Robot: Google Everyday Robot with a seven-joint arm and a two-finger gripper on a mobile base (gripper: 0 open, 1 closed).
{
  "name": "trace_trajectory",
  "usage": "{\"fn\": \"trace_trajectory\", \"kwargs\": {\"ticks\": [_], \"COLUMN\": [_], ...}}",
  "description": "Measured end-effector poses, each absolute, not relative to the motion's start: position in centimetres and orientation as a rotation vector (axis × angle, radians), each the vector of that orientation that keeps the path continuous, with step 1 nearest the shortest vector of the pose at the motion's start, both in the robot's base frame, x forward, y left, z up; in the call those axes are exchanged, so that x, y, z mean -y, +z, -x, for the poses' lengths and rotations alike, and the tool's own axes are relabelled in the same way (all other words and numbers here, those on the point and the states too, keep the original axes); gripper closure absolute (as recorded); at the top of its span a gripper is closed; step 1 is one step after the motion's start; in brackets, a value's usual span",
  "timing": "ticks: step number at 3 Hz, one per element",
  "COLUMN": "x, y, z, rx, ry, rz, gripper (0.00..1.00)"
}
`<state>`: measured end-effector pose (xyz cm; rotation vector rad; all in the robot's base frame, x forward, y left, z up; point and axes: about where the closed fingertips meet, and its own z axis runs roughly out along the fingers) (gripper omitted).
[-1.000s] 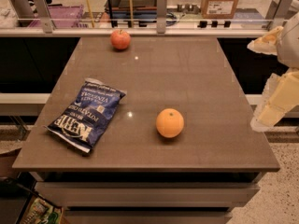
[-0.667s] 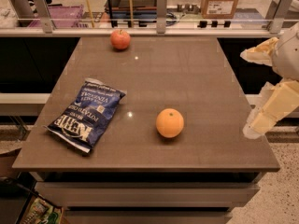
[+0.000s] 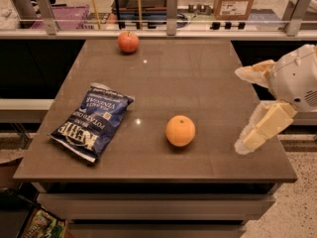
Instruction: Move orange near apple
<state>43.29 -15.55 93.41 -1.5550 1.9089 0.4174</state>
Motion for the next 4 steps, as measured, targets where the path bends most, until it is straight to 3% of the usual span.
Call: {"fn": "trace_trajectory", "kwargs": {"ticks": [4], "x": [10.6], "y": [87.9], "z": [-44.7], "rx": [-1.672], "ry": [0.65], "rz": [1.478], "gripper": [0.0]}}
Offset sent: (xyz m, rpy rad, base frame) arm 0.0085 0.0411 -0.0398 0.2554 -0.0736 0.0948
